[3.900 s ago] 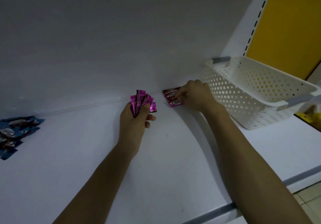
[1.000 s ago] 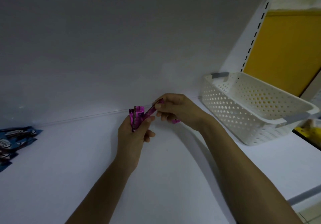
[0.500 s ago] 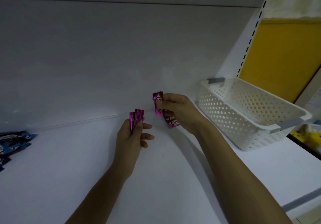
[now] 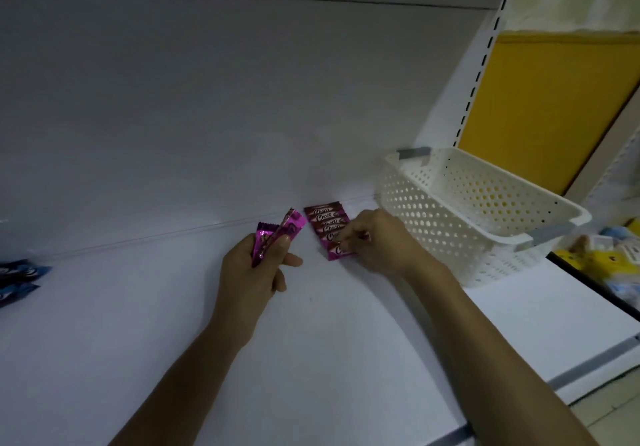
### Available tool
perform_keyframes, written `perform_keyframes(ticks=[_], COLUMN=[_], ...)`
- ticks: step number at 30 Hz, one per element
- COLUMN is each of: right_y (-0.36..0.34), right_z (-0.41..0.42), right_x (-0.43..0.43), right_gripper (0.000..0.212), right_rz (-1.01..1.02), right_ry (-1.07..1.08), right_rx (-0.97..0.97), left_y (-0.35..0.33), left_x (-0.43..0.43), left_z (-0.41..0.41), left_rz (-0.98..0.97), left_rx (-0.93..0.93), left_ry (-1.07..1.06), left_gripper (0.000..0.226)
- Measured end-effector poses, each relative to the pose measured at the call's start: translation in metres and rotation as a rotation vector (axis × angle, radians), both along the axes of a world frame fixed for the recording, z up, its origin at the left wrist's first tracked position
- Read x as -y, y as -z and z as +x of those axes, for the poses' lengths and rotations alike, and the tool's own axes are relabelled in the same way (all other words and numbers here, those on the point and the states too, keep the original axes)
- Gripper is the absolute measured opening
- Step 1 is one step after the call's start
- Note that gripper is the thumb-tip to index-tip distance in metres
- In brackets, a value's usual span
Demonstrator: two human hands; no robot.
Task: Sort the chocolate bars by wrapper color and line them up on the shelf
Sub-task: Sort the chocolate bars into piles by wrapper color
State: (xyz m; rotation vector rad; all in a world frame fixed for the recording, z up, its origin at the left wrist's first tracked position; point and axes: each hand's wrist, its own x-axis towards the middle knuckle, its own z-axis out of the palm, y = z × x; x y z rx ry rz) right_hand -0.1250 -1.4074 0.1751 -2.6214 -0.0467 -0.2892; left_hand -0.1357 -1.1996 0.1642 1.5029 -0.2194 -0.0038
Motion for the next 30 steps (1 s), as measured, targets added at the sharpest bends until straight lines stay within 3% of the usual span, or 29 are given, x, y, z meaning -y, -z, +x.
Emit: perform_keyframes(ticks=[4, 9, 13, 15, 17, 18, 24, 28, 30], right_y=[0.001, 0.006, 0.011, 0.009, 0.001, -0.004, -0.016, -0.011, -0.010], right_z=[-0.002, 0.002, 0.005, 0.001, -0.007, -0.011, -0.014, -0.019, -0.019], right_x=[-0.008, -0.008, -0.010, -0.018, -0.030, -0.036, -0.044, -0.041, -0.040], right_gripper=[0.017, 0.018, 0.021, 0.013, 0.013, 0.015, 0.036, 0.015, 0.015], right_rz=[-0.072, -0.154, -0.182, 0.149, 0.608, 0.741, 1.054, 1.002, 1.027], right_ry=[0.062, 0.082, 0.125, 0.094, -0.022, -0.083, -0.139, -0.219, -0.240], right_rx=[0.110, 0.186, 0.195, 0.246, 0.173, 0.115, -0.097, -0.075, -0.061], left_y=[0.000, 0.000, 0.001, 0.000, -0.002, -0.002, 0.000, 0.002, 0.001], left_x=[0.001, 0.000, -0.001, -0.001, -0.001, -0.001, -0.004, -0.004, -0.004], left_z=[-0.001, 0.000, -0.001, -0.001, -0.002, -0.003, 0.000, 0.000, 0.001], left_rz=[-0.014, -0.112, -0.073, -0.074, -0.066, -0.057, -0.107, -0.053, -0.086], left_rx=[0.020, -0.050, -0.010, -0.015, -0.006, 0.004, -0.019, 0.021, 0.007], left_ry=[-0.003, 0.056, 0.075, 0.075, 0.062, 0.056, 0.005, -0.004, 0.001], left_gripper=[0.009, 0.028, 0.024, 0.021, 0.017, 0.016, 0.013, 0.011, 0.009])
